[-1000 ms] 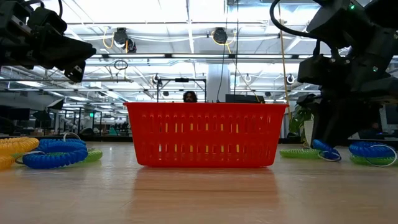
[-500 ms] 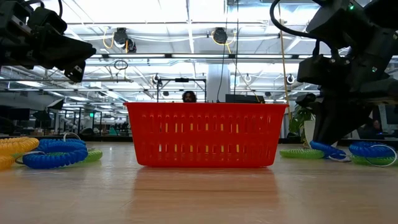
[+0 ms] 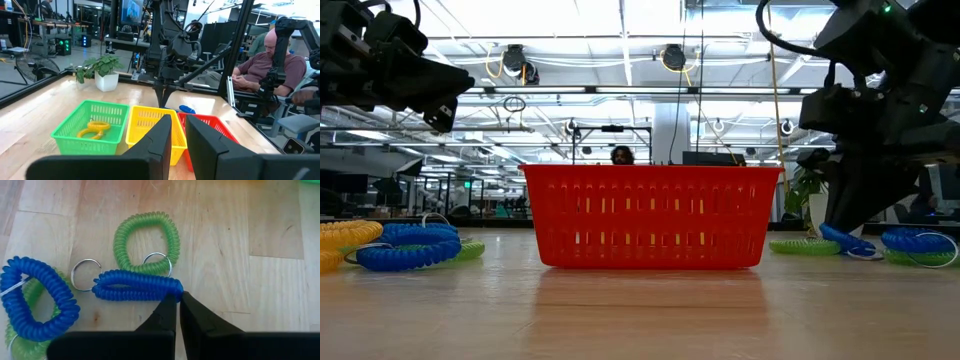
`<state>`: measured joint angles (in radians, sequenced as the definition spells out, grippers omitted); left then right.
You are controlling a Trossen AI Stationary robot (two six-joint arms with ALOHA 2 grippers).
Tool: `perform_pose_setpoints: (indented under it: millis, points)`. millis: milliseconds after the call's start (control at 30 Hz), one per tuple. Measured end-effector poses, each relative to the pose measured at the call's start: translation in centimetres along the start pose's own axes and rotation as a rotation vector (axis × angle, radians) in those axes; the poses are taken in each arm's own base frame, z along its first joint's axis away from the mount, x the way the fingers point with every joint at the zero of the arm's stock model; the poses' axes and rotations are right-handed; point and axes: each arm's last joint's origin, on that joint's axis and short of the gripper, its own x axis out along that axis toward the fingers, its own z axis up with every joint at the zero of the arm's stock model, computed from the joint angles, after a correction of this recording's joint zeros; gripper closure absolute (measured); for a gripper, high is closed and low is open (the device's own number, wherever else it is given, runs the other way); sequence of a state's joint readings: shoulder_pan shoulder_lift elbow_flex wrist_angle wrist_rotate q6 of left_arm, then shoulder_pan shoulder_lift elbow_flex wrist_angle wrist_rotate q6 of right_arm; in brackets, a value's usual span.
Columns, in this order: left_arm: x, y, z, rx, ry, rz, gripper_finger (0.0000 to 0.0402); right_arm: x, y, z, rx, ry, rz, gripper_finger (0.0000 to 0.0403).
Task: Sort spring keychains into baskets
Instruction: Put the blue spring keychain into the yellow basket
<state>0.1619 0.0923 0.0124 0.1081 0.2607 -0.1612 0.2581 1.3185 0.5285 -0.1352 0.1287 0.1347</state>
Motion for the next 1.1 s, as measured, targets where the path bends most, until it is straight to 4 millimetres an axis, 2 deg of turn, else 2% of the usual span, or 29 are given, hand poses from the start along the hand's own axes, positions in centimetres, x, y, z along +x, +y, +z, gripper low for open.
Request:
perform_pose_setpoints:
  millis: [1100]
  points:
    - [0.0, 0.0, 0.0, 0.0, 0.0, 0.0, 0.0341, -4.4, -0.4, 1.2, 0.027, -0.216, 0.029, 0.0403]
